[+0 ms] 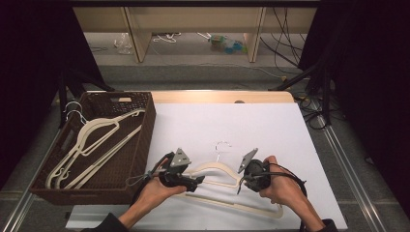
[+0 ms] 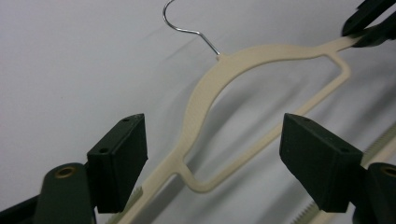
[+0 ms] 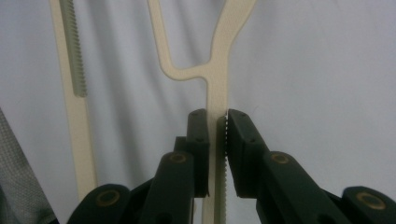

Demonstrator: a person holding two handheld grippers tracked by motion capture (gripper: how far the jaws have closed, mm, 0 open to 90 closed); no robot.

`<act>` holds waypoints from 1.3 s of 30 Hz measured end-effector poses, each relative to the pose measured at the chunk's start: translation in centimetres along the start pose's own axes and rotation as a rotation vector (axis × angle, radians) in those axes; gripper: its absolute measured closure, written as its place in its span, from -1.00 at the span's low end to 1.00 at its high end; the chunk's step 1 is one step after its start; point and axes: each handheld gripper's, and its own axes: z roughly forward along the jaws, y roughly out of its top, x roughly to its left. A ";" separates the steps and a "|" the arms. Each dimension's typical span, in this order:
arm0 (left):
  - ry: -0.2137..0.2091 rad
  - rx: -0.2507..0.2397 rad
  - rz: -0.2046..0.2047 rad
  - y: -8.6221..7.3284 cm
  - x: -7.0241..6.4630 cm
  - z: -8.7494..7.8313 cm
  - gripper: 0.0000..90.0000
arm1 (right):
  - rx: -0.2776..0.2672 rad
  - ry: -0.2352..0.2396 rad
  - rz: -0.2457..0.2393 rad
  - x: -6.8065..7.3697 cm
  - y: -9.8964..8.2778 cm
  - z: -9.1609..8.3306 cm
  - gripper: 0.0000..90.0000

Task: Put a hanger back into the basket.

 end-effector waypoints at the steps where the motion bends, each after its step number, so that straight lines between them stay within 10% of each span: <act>1: 0.003 0.012 -0.008 0.1 0.1 0.5 -0.45 | -0.003 -0.005 -0.002 0.1 0.0 -0.1 0.78; 18: -0.099 0.131 0.087 1.9 0.5 4.4 0.09 | -0.021 -0.003 -0.029 0.5 0.1 -0.7 0.78; 19: -0.122 0.171 0.155 2.1 0.9 4.4 0.17 | -0.022 0.000 -0.037 0.6 0.2 -0.7 0.78; 34: -0.191 0.154 0.226 3.1 1.1 2.0 0.53 | -0.069 0.003 -0.086 0.6 -0.1 -1.8 0.79; 39: -0.223 0.084 0.190 3.7 0.3 0.1 0.58 | -0.087 -0.002 -0.090 0.6 -0.2 -2.4 0.80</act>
